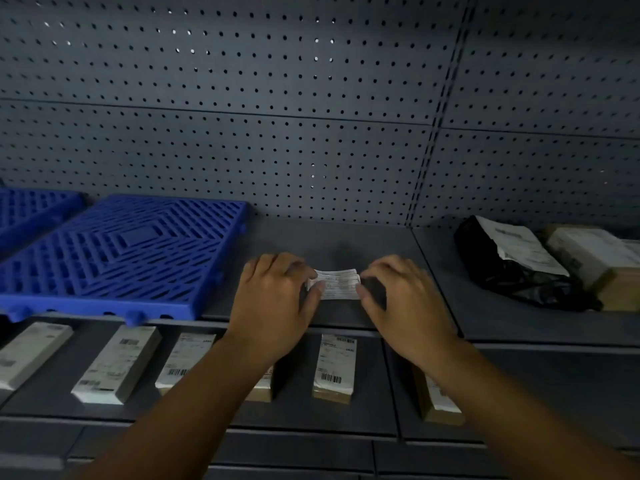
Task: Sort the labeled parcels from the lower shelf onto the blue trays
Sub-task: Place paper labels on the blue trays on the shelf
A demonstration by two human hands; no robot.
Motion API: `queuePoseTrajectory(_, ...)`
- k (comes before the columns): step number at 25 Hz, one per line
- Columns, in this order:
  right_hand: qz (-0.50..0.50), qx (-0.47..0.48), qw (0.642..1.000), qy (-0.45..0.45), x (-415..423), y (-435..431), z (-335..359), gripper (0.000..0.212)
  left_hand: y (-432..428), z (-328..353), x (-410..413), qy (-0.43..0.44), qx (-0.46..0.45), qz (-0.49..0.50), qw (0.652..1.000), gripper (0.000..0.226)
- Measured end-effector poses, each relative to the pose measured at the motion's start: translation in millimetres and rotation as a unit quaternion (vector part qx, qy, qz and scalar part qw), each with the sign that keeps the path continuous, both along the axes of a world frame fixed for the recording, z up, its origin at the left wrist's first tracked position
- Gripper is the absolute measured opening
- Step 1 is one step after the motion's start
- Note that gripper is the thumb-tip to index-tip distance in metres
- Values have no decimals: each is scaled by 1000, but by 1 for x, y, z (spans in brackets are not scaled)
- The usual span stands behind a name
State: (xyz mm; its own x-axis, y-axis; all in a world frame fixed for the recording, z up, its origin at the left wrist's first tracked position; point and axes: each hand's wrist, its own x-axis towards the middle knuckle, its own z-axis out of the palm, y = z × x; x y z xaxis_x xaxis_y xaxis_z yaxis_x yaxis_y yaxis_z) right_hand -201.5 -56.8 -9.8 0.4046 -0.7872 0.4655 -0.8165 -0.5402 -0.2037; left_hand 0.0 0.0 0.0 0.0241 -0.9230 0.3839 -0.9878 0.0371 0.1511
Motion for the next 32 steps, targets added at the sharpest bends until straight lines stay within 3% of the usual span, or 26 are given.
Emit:
queuePoseTrajectory(4,-57,27,998,6,1,-16,-4,34,-16,-6,6,-3,0,36,999,38)
queuePoseTrajectory(11,-57,75,996,-10,10,-35,-19,43,-29,-22,9,17,27,10,999,54)
queuePoseTrajectory(18,-22,127,990,-54,15,-41,-17,17,-29,-22,7,39,19,-3,999,54)
queuePoseTrajectory(22,12,132,985,-109,15,-38,-13,12,-29,-21,11,69,46,17,996,76)
queuePoseTrajectory(27,51,112,975,-185,16,-31,-9,12,-24,-8,17,206,15,-16,978,57)
queuePoseTrajectory(30,89,76,956,-268,16,-22,0,11,-12,0,12,370,-13,-33,929,45)
queuePoseTrajectory(32,110,57,944,-304,17,-19,7,10,-5,5,10,417,-25,-34,908,34)
